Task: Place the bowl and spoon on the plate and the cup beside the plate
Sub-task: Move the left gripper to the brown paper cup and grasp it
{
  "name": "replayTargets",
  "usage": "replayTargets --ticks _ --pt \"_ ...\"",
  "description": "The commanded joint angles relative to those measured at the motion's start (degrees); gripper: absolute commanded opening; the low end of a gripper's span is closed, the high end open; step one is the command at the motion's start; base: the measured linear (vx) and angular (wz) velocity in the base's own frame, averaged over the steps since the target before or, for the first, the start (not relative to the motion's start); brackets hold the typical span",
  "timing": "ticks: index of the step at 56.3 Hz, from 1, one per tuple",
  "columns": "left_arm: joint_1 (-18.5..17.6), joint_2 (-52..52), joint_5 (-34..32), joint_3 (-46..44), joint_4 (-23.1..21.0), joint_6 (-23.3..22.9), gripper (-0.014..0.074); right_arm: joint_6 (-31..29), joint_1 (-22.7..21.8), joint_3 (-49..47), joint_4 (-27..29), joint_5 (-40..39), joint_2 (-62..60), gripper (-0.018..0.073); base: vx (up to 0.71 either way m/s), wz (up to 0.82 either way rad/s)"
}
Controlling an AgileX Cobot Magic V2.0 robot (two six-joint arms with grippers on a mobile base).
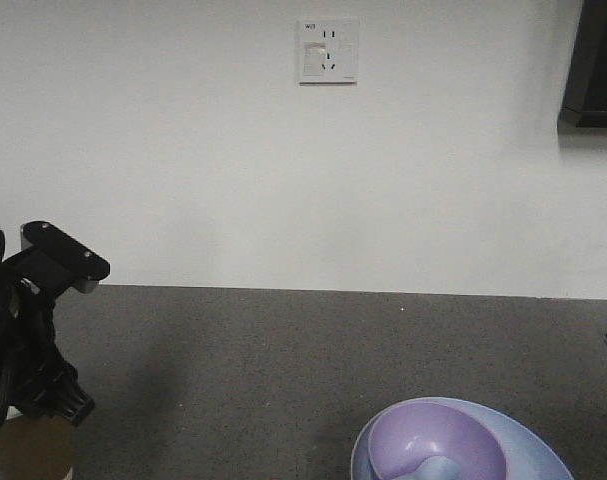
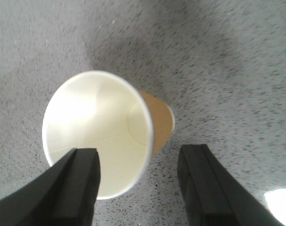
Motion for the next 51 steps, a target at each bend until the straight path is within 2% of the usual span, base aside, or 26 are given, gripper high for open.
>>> replayTargets --ticks 1,8,28,35,45,51 --pt "1.0 -2.2 -4.1 -0.4 0.3 -0.3 0.0491 -0.2 -0.2 -1.3 0.4 -4.2 -0.2 -0.0008 0.00 0.00" --pt "1.6 -1.2 -4.9 -0.3 -1.9 0.0 0.0491 -0.2 -0.2 -1.3 0.4 -4.2 -0.2 -0.0008 0.00 0.00" --pt "1.6 5.3 -5.4 -0.3 -2.3 -0.1 0.0468 -0.1 -0.2 -1.3 0.4 -4.2 -0.2 -0.0008 0.00 0.00" --pt "1.6 5.8 -6.2 -0.3 -2.3 -0.6 0.0340 -0.1 -0.1 -1.3 0.4 -4.2 -0.2 -0.0008 0.00 0.00" --pt "1.6 5.7 -6.9 -0.5 -1.7 -0.5 -0.0010 0.2 -0.1 -1.3 0.4 -4.2 -0.2 -0.0008 0.00 0.00" --pt "1.6 5.2 -6.6 -1.2 -1.9 -0.5 -0.0008 0.3 -0.1 -1.3 0.4 -4.2 0.2 -0.0008 0.00 0.00"
